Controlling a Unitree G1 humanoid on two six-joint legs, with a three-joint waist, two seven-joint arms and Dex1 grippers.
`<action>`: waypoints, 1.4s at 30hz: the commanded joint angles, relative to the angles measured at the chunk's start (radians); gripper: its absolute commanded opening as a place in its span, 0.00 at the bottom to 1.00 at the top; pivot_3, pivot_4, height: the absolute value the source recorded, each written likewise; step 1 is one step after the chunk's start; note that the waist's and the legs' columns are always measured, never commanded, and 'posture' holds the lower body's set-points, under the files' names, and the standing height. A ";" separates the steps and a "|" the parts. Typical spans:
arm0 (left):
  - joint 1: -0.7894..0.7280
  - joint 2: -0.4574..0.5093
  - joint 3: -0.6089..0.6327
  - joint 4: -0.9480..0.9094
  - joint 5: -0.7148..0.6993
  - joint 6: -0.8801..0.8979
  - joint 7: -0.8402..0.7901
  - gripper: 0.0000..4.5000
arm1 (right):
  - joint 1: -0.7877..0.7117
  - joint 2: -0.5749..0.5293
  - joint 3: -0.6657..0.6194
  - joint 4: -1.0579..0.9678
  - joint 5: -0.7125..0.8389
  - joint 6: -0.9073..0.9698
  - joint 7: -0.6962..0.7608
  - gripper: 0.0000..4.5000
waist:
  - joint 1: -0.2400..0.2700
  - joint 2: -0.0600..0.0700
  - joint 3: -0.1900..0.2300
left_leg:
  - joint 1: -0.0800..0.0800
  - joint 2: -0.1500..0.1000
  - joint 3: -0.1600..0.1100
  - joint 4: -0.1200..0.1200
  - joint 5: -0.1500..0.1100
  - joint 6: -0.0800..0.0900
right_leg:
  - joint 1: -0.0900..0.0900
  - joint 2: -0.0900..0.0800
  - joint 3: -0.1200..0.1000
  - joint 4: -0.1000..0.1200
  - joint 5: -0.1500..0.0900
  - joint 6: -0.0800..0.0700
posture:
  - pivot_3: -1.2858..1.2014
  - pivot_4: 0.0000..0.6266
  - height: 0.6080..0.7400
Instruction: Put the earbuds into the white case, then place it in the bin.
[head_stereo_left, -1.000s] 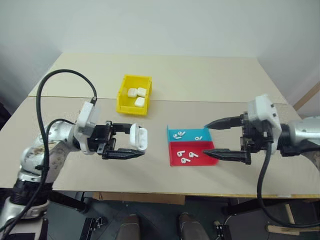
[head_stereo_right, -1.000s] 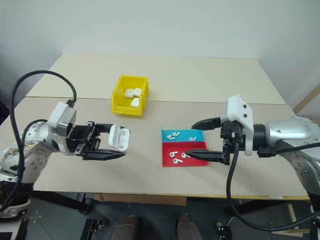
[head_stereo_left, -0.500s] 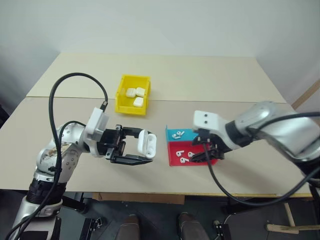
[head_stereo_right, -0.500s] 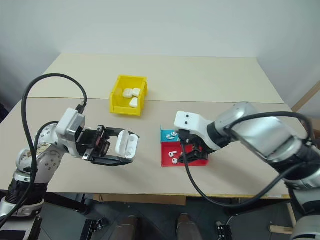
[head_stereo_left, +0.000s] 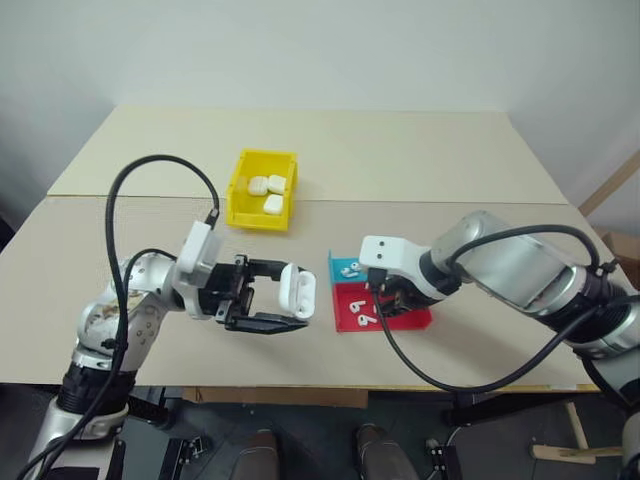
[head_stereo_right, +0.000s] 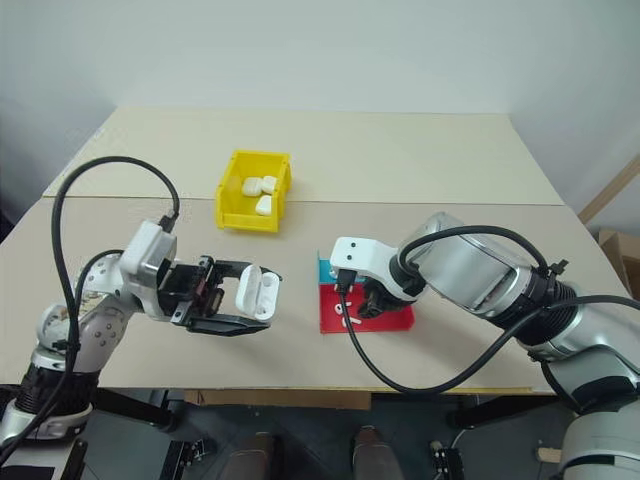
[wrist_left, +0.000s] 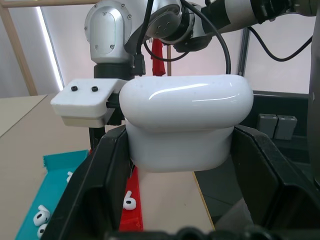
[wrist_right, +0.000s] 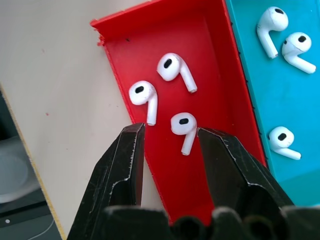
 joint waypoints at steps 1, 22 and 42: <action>0.034 -0.015 0.027 -0.029 0.008 -0.045 0.009 0.61 | -0.014 0.023 0.004 0.012 -0.030 0.004 -0.009 0.47 | -0.002 0.000 0.000 | 0.000 0.000 0.000 0.000 0.000 0.000 | 0.000 0.000 0.000 0.000 0.000 0.000 | 0.52 0.24 1.00; 0.070 -0.009 0.024 -0.030 0.030 -0.090 -0.007 0.61 | 0.037 0.061 0.051 0.070 -0.137 -0.078 -0.005 0.47 | -0.001 0.000 0.000 | 0.000 0.000 0.000 0.000 0.000 0.000 | 0.000 0.000 0.000 0.000 0.000 0.000 | 0.52 0.24 1.00; 0.075 -0.005 0.036 0.019 0.053 -0.133 -0.034 0.61 | 0.091 0.075 0.029 0.094 -0.195 -0.127 0.034 0.14 | -0.001 0.000 0.000 | 0.001 0.000 0.000 0.000 0.000 0.000 | 0.001 0.000 -0.001 0.000 0.000 0.000 | 0.52 0.24 1.00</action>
